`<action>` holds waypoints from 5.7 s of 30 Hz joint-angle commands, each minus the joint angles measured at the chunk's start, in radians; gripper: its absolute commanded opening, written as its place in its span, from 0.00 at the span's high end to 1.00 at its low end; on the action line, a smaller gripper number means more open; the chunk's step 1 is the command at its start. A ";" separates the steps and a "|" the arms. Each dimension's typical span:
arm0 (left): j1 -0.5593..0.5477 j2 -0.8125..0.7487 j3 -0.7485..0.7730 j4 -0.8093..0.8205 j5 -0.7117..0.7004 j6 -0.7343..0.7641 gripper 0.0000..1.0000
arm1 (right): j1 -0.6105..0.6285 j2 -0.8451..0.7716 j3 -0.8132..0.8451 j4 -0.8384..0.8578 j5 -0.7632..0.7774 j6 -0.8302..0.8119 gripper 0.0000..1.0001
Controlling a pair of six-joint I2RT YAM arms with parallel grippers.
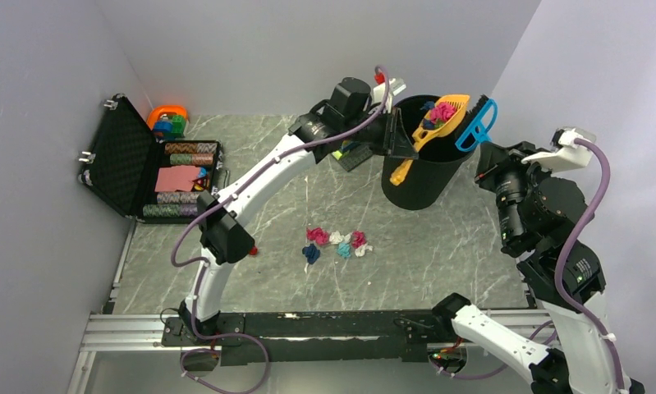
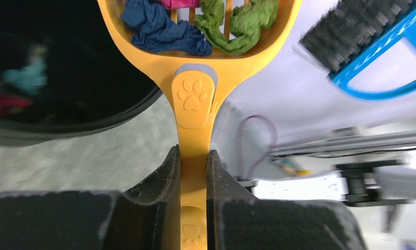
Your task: Sweep away the paper scraps from the table
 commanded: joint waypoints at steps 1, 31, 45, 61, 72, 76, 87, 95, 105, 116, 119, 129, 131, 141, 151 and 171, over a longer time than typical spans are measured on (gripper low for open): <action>0.024 0.019 -0.110 0.429 0.243 -0.419 1.00 | 0.000 -0.032 -0.007 0.062 0.034 0.018 1.00; 0.066 0.036 -0.557 1.416 0.279 -1.352 1.00 | -0.001 -0.091 -0.077 0.100 0.057 0.047 1.00; 0.111 -0.294 -0.501 0.718 0.361 -0.570 1.00 | 0.000 -0.037 -0.024 0.051 -0.138 0.002 1.00; 0.299 -0.919 -0.781 -0.305 -0.706 0.244 1.00 | 0.077 0.310 -0.065 0.102 -0.801 0.142 1.00; 0.373 -1.152 -1.194 -0.428 -1.324 0.099 1.00 | 0.433 0.641 -0.194 0.483 -0.754 0.368 1.00; 0.385 -1.170 -1.272 -0.479 -1.457 0.005 1.00 | 0.481 0.764 -0.196 0.576 -0.790 0.434 1.00; 0.393 -1.230 -1.362 -0.465 -1.483 -0.090 1.00 | 0.545 1.112 -0.034 0.486 -0.687 0.743 1.00; 0.393 -1.221 -1.401 -0.397 -1.404 -0.032 1.00 | 0.543 1.182 0.138 -0.100 -0.342 0.878 1.00; 0.392 -1.188 -1.437 -0.231 -1.093 0.159 1.00 | 0.494 0.912 -0.111 -0.268 -0.234 0.819 1.00; 0.372 -1.154 -1.445 -0.150 -0.771 0.303 1.00 | 0.398 0.692 -0.181 -0.176 -0.309 0.508 1.00; 0.343 -1.159 -1.460 -0.127 -0.687 0.337 1.00 | 0.399 0.647 -0.170 -0.152 -0.330 0.446 1.00; 0.132 -1.021 -1.368 -0.279 -0.712 0.294 1.00 | 0.352 0.589 -0.117 -0.420 -0.211 0.416 1.00; 0.102 -1.008 -1.343 -0.333 -0.662 0.284 1.00 | 0.323 0.572 -0.137 -0.465 -0.201 0.421 1.00; -0.166 -0.933 -1.284 -0.587 -0.569 0.204 1.00 | 0.179 0.561 -0.201 -0.543 -0.181 0.389 1.00; -0.264 -0.858 -1.303 -0.580 -0.456 0.240 1.00 | 0.170 0.643 -0.260 -0.411 -0.231 0.189 1.00; -0.263 -0.592 -1.214 -0.544 -0.613 0.303 1.00 | 0.174 0.785 -0.255 -0.161 -0.479 -0.092 1.00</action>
